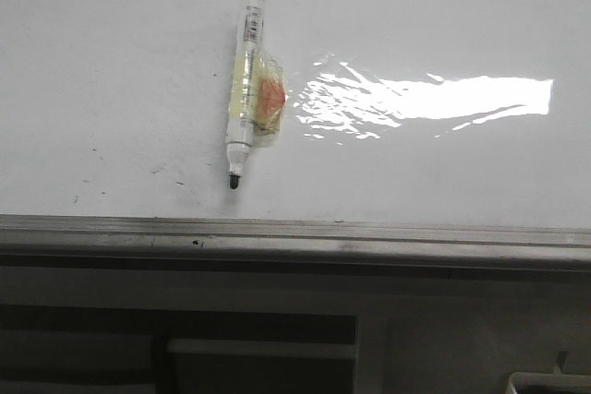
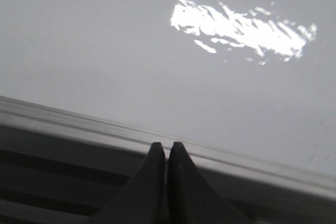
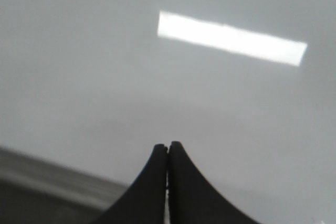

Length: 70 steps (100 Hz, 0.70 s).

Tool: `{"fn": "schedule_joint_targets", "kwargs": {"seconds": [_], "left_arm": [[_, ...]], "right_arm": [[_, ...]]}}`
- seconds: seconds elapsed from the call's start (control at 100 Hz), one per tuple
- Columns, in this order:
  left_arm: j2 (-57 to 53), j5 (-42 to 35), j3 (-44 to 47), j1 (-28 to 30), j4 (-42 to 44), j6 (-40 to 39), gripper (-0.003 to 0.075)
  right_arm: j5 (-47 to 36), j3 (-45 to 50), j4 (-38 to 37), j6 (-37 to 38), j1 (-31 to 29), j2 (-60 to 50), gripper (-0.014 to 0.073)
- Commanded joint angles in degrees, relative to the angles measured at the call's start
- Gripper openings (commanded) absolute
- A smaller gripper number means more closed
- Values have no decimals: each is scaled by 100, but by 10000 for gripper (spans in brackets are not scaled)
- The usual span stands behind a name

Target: Write number 5 on whiteboard

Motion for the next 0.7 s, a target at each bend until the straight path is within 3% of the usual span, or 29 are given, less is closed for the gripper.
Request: {"fn": "schedule_joint_targets", "kwargs": {"seconds": [0.0,0.08,0.17,0.35,0.51,0.69], "left_arm": [[-153,-571,134,15,-1032,-72,-20],[-153,-943,134,15,-1391,-72,-20],[-153,-1362,134,15,-1804,-72,-20],[-153,-1665,123,15,-2973,-72,-20],[-132,-1485,-166,-8,-2618,-28,-20],[445,-465,-1169,-8,-1629,514,-20]], "right_arm": [[-1436,123,1024,16,-37,-93,-43],[-1912,123,1862,16,-37,-93,-43],[-1758,123,2356,16,-37,-93,-43],[-1589,24,2738,16,-37,-93,-43],[-1035,-537,2804,16,-37,-39,-43],[112,-1496,2655,-153,-37,442,-43]]}}
